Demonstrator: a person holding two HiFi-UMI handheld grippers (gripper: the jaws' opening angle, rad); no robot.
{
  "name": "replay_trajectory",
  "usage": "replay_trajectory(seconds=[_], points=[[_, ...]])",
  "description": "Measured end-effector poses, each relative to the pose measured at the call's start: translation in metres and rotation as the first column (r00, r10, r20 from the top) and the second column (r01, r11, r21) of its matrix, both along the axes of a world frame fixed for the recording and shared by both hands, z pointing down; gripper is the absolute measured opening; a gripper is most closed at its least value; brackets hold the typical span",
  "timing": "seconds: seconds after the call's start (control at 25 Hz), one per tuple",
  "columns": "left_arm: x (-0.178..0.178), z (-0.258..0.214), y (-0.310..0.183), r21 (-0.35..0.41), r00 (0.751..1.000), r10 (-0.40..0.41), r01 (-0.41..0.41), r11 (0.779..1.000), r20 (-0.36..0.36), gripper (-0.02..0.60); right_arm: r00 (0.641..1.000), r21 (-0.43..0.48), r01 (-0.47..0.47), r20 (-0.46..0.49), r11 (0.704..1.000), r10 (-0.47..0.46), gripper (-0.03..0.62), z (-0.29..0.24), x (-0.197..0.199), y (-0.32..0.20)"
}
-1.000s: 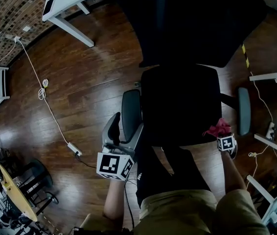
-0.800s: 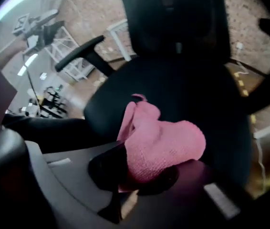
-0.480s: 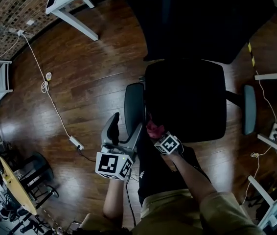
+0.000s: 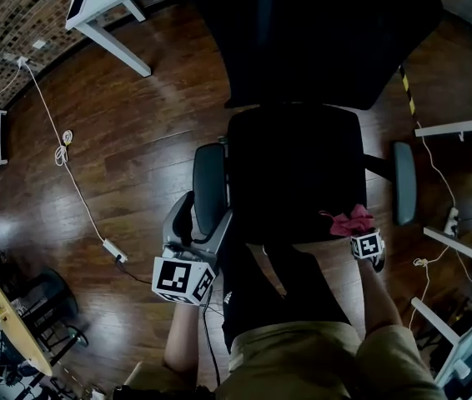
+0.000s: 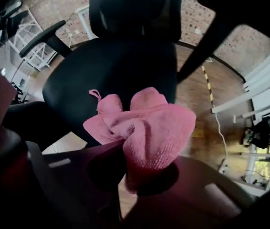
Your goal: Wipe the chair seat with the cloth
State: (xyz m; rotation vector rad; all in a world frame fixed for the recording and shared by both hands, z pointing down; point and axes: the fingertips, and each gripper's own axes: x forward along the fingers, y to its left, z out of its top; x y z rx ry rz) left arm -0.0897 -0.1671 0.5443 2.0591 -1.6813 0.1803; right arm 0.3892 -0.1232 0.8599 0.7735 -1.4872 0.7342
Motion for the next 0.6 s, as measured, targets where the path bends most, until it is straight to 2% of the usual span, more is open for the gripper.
replay_trajectory(seconds=[0.08,0.16,0.24,0.28,0.32,0.36,0.4,0.48,0.52,0.6], points=[[0.0,0.0,-0.002,0.007,1.0,0.0,0.0,1.0,0.002,0.325,0.996,0.002,-0.035,-0.085,0.999,0.035,0.02,-0.004,0.033,0.001],[0.001,-0.004,-0.003,0.011,1.0,0.002,-0.002,1.0,0.007,0.325,0.991,0.015,-0.106,-0.084,0.994,0.107,0.02,0.004,0.045,0.007],[0.004,-0.008,-0.001,0.013,1.0,0.008,-0.008,1.0,0.009,0.325,0.986,0.048,-0.164,0.011,0.985,0.163,0.02,0.008,0.026,0.01],[0.005,-0.01,0.001,0.012,1.0,0.012,-0.012,1.0,0.01,0.325,0.985,0.059,-0.159,0.083,0.986,0.154,0.02,0.006,0.001,0.013],[0.006,-0.013,0.004,0.007,1.0,0.015,-0.015,1.0,0.011,0.325,0.978,0.059,-0.124,0.175,0.99,0.112,0.02,0.003,-0.034,0.019],[0.007,-0.016,0.005,0.0,1.0,0.019,-0.019,1.0,0.011,0.324,0.956,0.047,-0.064,0.291,0.997,0.047,0.02,-0.002,-0.081,0.029],[0.007,-0.017,0.006,-0.006,1.0,0.024,-0.024,1.0,0.009,0.325,0.905,0.027,0.014,0.426,1.0,-0.025,0.02,-0.009,-0.136,0.044],[0.007,-0.02,0.012,-0.014,0.999,0.039,-0.039,0.999,0.005,0.325,0.751,0.005,0.188,0.644,0.982,-0.147,0.02,-0.028,-0.246,0.084],[0.008,-0.023,0.017,-0.016,0.999,0.047,-0.047,0.999,0.006,0.324,0.689,0.008,0.268,0.697,0.964,-0.198,0.02,-0.035,-0.292,0.104],[0.006,-0.029,0.023,-0.018,0.997,0.066,-0.065,0.998,0.027,0.322,0.614,0.015,0.38,0.744,0.925,-0.264,0.02,-0.038,-0.366,0.133]])
